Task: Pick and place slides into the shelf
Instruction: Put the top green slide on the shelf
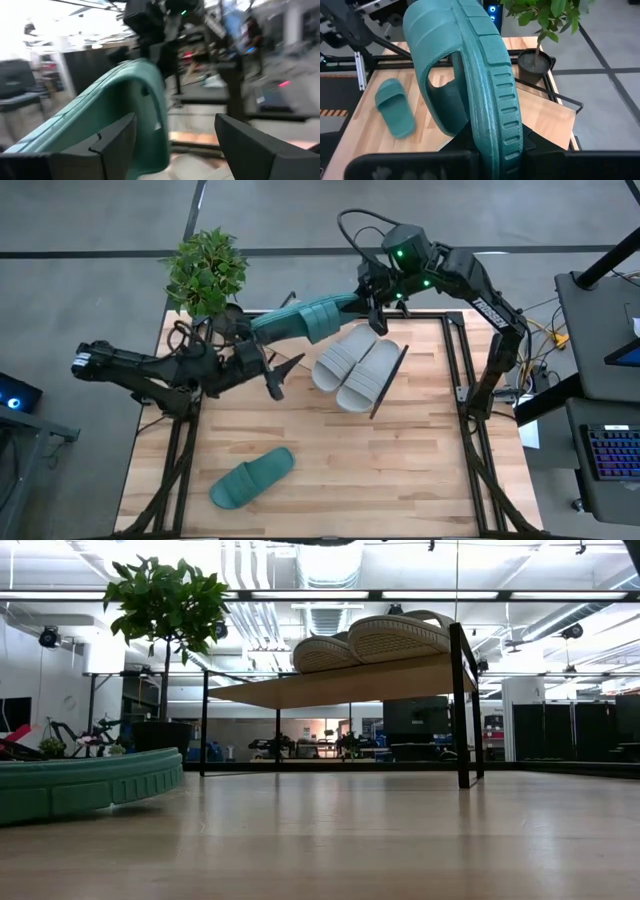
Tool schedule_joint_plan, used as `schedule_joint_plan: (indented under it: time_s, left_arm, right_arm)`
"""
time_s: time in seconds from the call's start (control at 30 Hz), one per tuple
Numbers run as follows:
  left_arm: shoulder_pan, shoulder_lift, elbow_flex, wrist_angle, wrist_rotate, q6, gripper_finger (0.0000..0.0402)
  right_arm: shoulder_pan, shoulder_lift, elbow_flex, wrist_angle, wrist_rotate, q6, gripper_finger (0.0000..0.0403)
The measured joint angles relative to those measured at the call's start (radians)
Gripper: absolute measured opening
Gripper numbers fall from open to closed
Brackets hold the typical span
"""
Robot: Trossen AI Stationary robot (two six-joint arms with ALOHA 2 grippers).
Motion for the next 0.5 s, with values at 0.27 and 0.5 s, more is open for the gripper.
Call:
schedule_joint_plan:
  time_s: [0.27, 0.5]
  left_arm:
    - [0.040, 0.015, 0.000, 0.002, 0.009, -0.081, 0.0254]
    - [0.084, 0.051, -0.001, 0.039, 0.014, -0.111, 0.0254]
  right_arm:
    - [0.000, 0.001, 0.000, 0.003, 0.025, -0.016, 0.0029]
    - [0.002, 0.019, 0.000, 0.005, 0.027, -0.029, 0.0029]
